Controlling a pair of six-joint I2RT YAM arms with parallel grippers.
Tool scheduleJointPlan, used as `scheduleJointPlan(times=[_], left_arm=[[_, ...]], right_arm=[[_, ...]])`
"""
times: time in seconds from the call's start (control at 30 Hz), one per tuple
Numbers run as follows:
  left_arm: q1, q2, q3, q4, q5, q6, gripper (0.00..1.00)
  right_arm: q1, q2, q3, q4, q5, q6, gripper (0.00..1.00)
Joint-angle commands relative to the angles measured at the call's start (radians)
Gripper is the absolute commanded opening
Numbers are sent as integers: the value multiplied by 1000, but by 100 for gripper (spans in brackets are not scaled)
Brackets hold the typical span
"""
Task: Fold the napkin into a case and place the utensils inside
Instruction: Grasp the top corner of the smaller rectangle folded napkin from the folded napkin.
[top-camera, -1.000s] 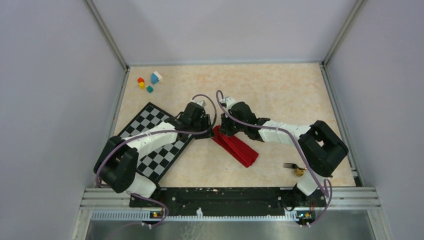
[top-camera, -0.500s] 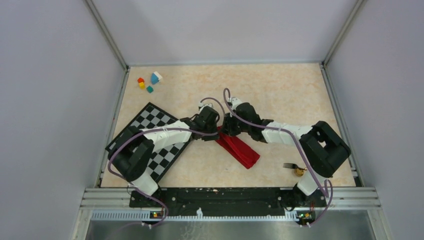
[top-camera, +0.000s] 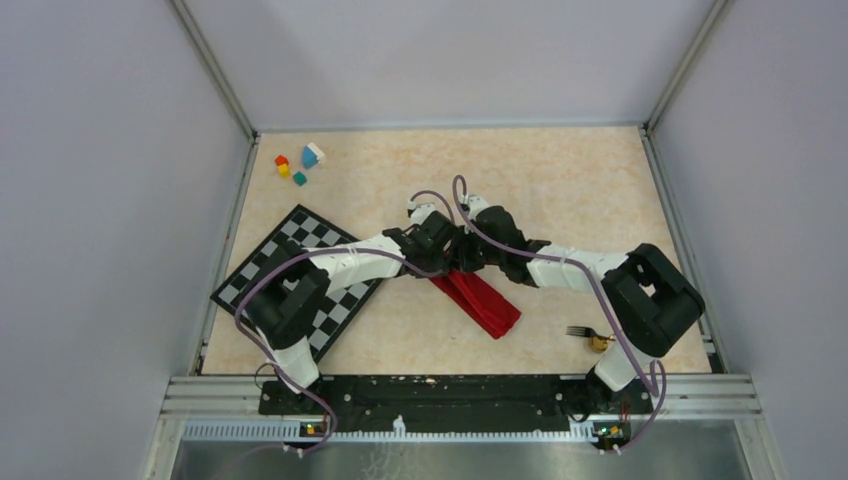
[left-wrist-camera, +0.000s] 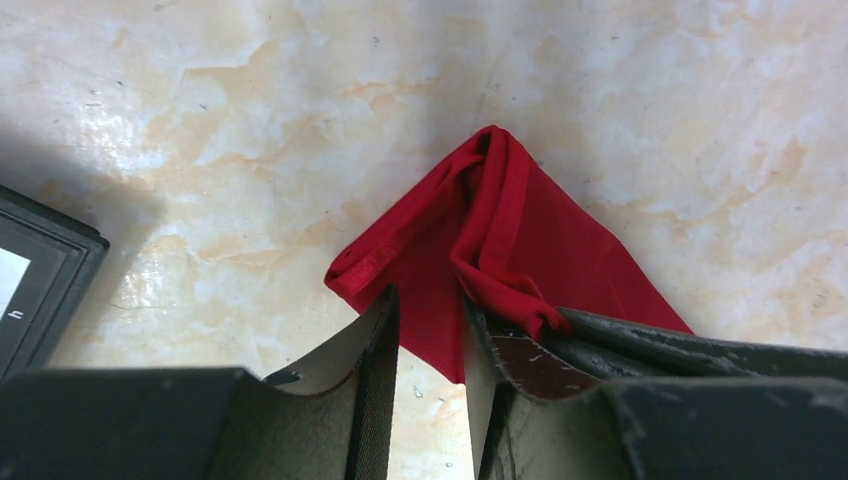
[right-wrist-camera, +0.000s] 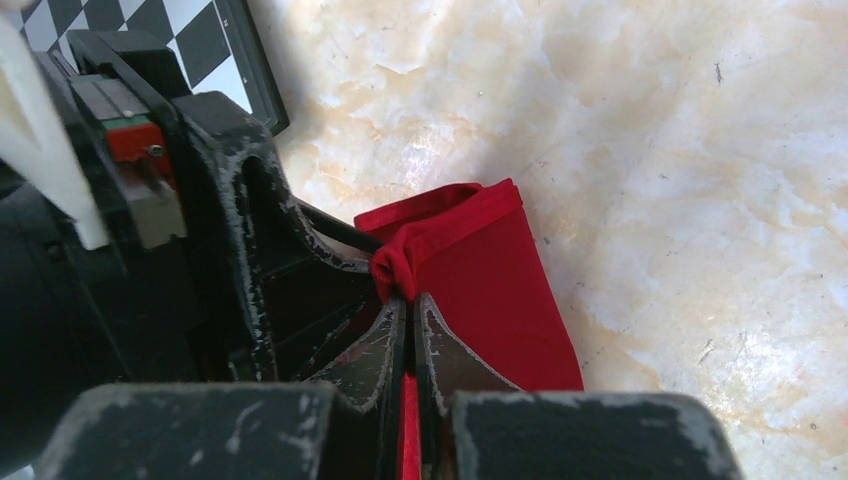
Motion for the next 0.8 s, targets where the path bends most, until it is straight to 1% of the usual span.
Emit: scheduleJointPlan(times=[0.0, 0.23, 0.33, 0.47, 0.57, 0.7, 0.77], left_arm=[[-28, 55, 71, -82, -86, 12, 35], [-39, 82, 71, -80, -92, 16, 35], [-39, 86, 77, -77, -95, 21, 33], [-39, 74, 70, -64, -106, 28, 21], [-39, 39, 33, -2, -95, 40, 10], [-39, -30, -35, 98, -99, 65, 0], [-39, -63, -71, 150, -95, 82, 0]], right_arm=[[5, -54, 1, 67, -34, 6, 0], [4, -51, 5, 72, -40, 11, 0], [4, -49, 6, 66, -39, 6, 0], [4, -54, 1, 54, -32, -6, 0], [4, -62, -6, 41, -28, -12, 0], [6, -65, -19, 27, -29, -15, 0], [16, -62, -22, 20, -22, -18, 0]])
